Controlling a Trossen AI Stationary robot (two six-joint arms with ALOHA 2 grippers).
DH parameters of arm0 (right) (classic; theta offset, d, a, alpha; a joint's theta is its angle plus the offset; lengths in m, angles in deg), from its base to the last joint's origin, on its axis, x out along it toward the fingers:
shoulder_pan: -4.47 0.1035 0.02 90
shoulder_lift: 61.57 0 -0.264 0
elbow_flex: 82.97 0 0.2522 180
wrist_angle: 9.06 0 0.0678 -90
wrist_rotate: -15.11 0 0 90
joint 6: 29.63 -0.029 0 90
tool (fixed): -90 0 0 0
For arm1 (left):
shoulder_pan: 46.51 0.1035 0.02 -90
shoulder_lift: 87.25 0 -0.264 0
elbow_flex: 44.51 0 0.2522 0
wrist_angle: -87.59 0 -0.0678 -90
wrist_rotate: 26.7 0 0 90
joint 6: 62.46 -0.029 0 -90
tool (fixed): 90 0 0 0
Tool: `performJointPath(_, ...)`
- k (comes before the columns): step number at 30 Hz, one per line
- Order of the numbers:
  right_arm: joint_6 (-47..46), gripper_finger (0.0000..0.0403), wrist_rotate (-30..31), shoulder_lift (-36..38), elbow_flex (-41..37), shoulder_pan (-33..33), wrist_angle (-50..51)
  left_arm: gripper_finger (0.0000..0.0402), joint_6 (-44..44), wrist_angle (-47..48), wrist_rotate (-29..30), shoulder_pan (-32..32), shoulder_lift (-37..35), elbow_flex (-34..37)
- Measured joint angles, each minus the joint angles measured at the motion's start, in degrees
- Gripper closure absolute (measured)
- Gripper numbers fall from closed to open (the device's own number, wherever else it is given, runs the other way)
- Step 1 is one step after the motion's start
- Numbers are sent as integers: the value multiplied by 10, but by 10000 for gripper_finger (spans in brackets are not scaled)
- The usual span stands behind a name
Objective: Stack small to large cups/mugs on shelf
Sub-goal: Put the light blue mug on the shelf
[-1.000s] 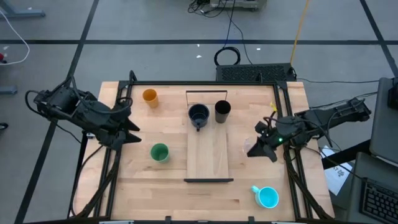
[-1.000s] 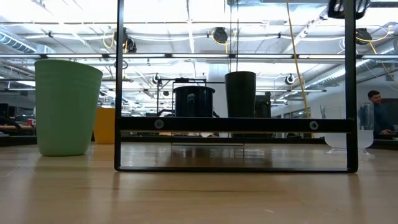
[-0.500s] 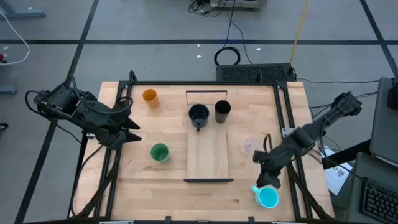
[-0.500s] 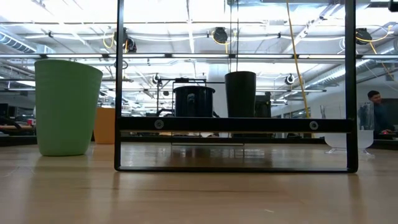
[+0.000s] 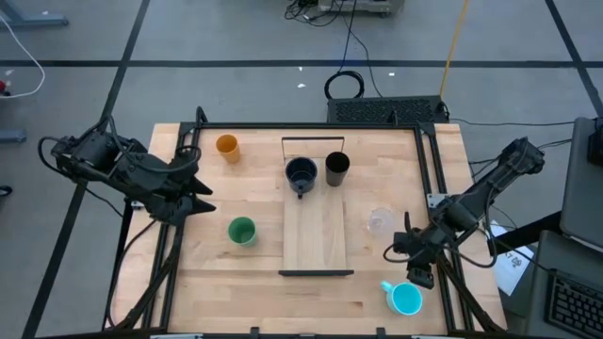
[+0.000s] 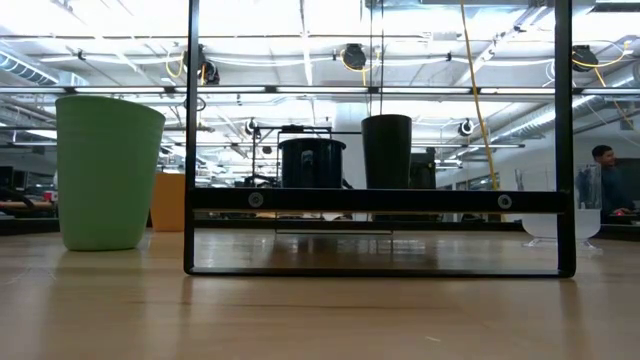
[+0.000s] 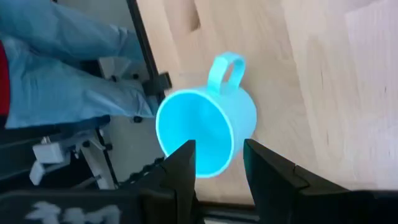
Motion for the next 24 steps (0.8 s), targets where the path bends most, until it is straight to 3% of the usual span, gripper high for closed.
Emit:
performJointPath(15, -10, 275, 0, -55, 0, 63, -39, 128, -8, 0, 7, 0, 0, 0)
performJointPath(24, -1, 277, 20, -89, 0, 66, -13, 128, -14, 0, 16, 0, 0, 0)
